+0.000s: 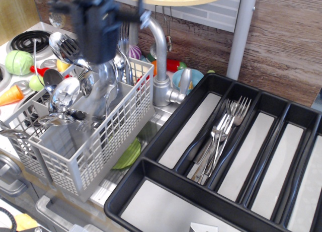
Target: Put fork from basket to tray
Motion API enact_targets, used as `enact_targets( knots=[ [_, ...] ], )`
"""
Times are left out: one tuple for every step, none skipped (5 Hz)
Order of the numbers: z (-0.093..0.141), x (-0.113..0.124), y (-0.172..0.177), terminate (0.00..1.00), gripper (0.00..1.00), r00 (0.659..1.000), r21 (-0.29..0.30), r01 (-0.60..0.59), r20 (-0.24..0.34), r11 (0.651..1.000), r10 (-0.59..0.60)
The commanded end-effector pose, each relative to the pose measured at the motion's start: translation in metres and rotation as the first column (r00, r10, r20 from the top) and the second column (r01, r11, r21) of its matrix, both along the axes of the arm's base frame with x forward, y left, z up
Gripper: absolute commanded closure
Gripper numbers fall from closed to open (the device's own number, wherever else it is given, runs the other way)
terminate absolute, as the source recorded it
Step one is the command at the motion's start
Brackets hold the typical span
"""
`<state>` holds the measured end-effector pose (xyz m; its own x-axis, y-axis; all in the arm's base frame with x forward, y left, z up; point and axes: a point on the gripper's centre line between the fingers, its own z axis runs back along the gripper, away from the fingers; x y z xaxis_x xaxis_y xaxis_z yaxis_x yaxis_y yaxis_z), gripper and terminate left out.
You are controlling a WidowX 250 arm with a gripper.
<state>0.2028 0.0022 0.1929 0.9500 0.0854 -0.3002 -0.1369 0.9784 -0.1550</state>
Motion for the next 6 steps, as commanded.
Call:
enact_targets(
  knots=[
    [0.02,0.028,-0.025,0.0,1.0,0.986,-0.071,-0.163,0.006,0.984,0.164],
    [0.014,0.04,-0.036,0.0,1.0,0.981,-0.098,-0.174,0.071,0.98,0.181],
    [-0.003,0.051,-0.041,0.0,1.0,0.969,-0.179,-0.183,0.131,0.967,0.208],
    [-0.01,0.061,-0.048,0.0,1.0,0.953,-0.233,-0.175,0.205,0.957,0.224],
    [-0.021,0.075,-0.051,0.0,1.0,0.952,-0.269,-0.143,0.225,0.952,0.207],
    [-0.035,0.089,-0.053,0.0,1.0,0.957,-0.274,-0.12,0.225,0.954,0.185]
  ],
)
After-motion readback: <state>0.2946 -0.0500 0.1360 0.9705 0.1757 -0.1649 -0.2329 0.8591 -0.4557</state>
